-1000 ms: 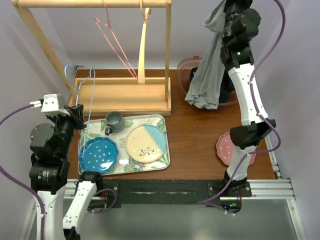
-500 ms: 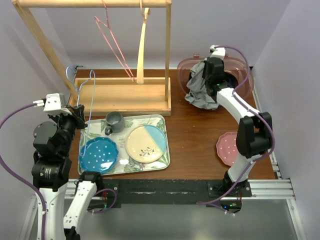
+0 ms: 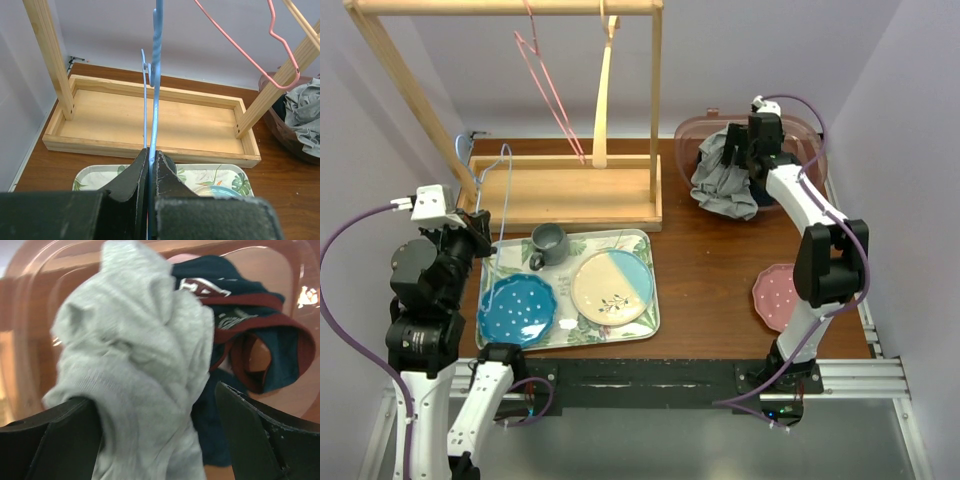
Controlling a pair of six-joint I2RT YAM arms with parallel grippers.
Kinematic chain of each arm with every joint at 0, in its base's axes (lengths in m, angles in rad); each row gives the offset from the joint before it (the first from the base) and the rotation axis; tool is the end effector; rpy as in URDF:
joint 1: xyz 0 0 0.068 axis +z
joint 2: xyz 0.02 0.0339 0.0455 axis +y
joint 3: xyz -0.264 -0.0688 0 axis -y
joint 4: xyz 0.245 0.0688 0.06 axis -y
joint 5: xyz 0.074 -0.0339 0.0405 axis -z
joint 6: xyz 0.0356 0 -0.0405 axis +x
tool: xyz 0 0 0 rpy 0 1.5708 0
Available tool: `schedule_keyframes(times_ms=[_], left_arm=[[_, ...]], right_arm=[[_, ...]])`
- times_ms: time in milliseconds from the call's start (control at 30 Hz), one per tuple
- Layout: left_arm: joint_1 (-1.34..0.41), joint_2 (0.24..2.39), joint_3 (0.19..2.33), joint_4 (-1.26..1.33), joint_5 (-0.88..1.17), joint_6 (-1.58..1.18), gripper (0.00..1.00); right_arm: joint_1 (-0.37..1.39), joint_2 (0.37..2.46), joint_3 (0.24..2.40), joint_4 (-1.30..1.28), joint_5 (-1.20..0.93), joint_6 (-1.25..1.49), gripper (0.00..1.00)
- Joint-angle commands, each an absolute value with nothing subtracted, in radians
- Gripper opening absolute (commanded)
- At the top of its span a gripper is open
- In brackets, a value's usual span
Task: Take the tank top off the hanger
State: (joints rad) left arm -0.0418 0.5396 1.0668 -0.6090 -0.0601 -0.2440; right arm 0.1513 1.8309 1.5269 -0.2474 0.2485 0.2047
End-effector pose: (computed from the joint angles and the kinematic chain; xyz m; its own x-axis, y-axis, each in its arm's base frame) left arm 0.0842 -0.0014 0.4153 -0.0749 -0.2382 -0.9683 -0.0373 0.9710 -0.2360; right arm 0.4284 0.0565 0.2957 -0.4947 0.1239 -0.8602 0.1650 0.9852 0.0470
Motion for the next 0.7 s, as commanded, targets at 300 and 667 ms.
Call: schedule_keyframes(times_ms=[300, 667], left_arm=[[-0.044, 0.554, 1.098, -0.561, -0.063, -0.245, 0.00], [-0.044, 0.563, 1.109, -0.557, -0.057, -0.253, 0.00]], right_arm=[[0.158, 1.887, 1.552, -0.423, 0.161, 0.144, 0.93], [0.118, 1.884, 1.559, -0.187, 0.190, -0.027, 0.27]])
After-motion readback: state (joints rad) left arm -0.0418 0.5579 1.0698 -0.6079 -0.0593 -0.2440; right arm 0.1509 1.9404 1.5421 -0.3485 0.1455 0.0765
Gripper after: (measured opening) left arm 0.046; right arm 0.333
